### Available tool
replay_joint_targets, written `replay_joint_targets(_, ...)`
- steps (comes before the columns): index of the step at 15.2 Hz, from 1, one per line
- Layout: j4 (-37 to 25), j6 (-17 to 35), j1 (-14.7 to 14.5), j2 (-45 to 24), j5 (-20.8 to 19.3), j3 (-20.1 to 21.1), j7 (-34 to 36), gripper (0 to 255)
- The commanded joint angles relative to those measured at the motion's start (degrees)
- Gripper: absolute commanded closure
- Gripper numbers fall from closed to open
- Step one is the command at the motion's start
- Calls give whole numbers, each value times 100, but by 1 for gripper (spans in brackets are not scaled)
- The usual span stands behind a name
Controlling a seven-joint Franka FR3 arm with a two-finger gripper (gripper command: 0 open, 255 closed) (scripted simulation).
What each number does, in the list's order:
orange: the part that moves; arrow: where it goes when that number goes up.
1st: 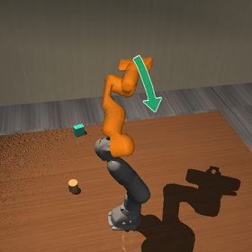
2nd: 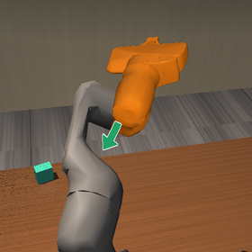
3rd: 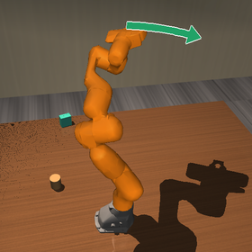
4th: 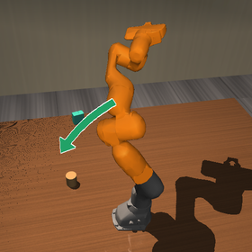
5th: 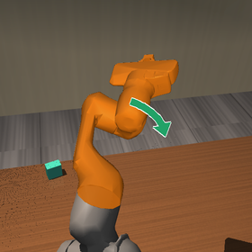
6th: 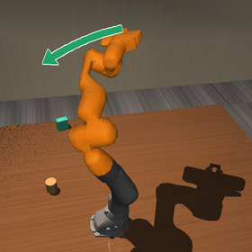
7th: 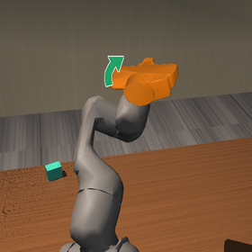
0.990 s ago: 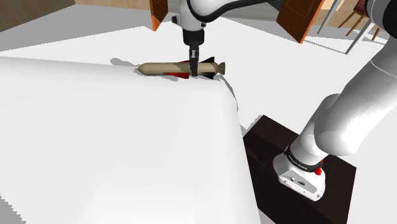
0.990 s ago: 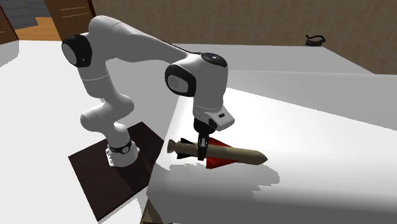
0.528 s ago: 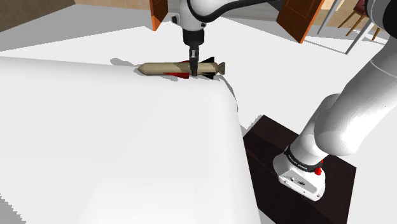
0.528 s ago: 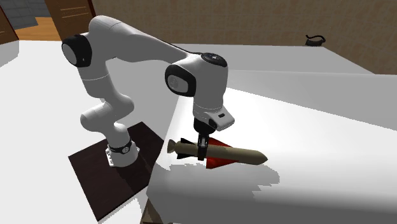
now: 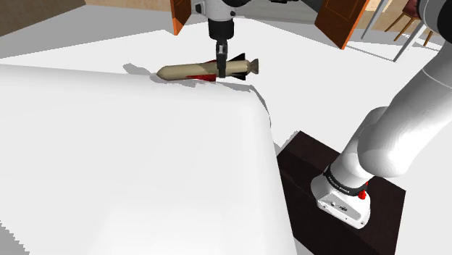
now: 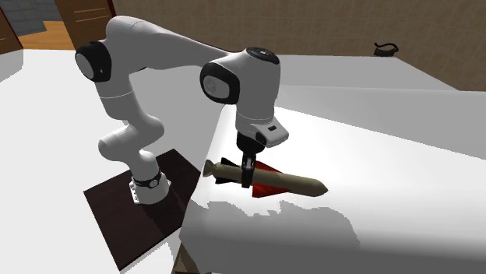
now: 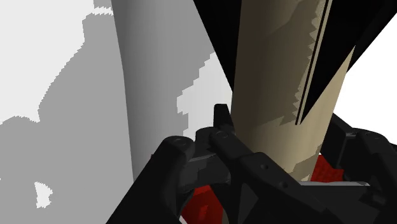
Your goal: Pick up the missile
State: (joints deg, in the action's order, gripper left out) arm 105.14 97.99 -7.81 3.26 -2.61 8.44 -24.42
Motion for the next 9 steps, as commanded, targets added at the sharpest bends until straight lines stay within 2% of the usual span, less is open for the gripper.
replay_joint_targets(1, -177, -162, -3, -11, -1, 3, -1, 255)
replay_joint_targets(7, -690, -633, -4, -54, -5, 6, -17, 255)
replay_joint_targets(9, -703, -645, -4, -55, -5, 6, -18, 255)
